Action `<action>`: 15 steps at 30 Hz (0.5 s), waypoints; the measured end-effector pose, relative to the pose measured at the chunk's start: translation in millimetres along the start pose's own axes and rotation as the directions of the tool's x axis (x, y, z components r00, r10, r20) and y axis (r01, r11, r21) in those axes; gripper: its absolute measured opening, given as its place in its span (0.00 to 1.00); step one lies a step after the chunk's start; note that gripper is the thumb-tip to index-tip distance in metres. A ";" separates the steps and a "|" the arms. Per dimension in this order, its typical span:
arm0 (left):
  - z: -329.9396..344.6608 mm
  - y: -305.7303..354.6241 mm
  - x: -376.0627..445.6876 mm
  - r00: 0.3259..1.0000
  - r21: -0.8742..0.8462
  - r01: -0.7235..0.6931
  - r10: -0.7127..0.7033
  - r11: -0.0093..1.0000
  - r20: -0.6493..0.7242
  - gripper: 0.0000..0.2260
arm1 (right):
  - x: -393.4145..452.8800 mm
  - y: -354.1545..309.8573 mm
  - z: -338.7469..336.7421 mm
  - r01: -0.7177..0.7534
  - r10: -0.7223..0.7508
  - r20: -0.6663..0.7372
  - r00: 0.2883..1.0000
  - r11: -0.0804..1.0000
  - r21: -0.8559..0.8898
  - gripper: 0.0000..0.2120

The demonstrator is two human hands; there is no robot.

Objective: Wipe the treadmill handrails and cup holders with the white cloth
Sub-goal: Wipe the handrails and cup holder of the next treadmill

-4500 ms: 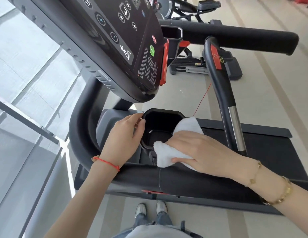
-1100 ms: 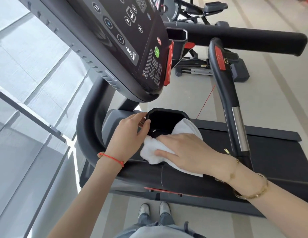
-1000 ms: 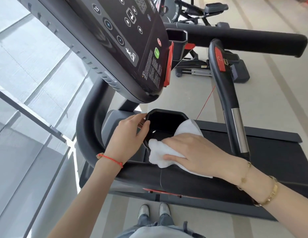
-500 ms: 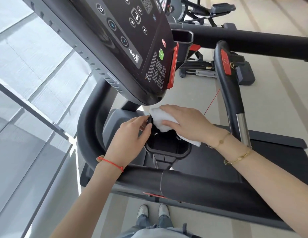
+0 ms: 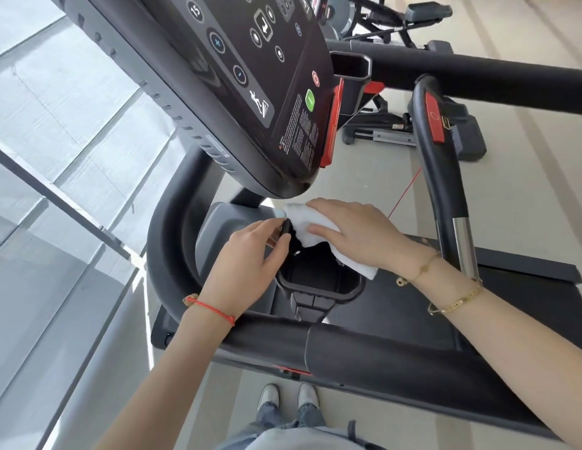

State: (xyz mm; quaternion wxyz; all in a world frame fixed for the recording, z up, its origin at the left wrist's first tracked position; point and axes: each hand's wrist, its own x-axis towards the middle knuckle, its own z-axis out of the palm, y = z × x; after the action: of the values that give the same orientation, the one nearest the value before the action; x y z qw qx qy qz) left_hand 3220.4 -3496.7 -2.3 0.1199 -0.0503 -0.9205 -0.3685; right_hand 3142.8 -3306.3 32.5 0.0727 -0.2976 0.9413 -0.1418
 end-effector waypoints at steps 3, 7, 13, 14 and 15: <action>-0.3 0.5 0.1 1.000 0.001 0.010 -0.010 1.000 0.010 0.16 | -33.4 5.9 8.0 -0.181 0.198 -0.075 0.977 0.965 0.188 0.19; 0.9 0.4 1.0 1.000 0.005 0.016 -0.016 1.000 0.019 0.16 | -71.8 -14.6 32.0 -0.337 0.447 -0.065 0.892 0.754 0.563 0.26; 0.7 2.5 0.7 1.000 -0.012 0.009 -0.009 1.000 0.025 0.15 | -45.3 -4.6 19.9 -0.355 0.413 -0.027 0.910 0.812 0.463 0.23; 0.8 2.7 0.5 1.000 -0.010 0.004 -0.004 1.000 0.023 0.14 | -38.2 -0.1 15.1 -0.341 0.388 -0.023 0.921 0.834 0.434 0.22; 0.7 3.0 0.0 1.000 -0.011 0.002 -0.002 1.000 0.020 0.14 | -34.9 2.2 13.4 -0.324 0.370 -0.029 0.929 0.848 0.419 0.20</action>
State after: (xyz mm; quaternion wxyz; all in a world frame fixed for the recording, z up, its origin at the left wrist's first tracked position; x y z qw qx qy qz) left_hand 3220.7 -3494.0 -0.8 0.1098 -0.0538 -0.9197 -0.3731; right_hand 3172.9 -3287.3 20.9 0.1062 -0.0926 0.9316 -0.3351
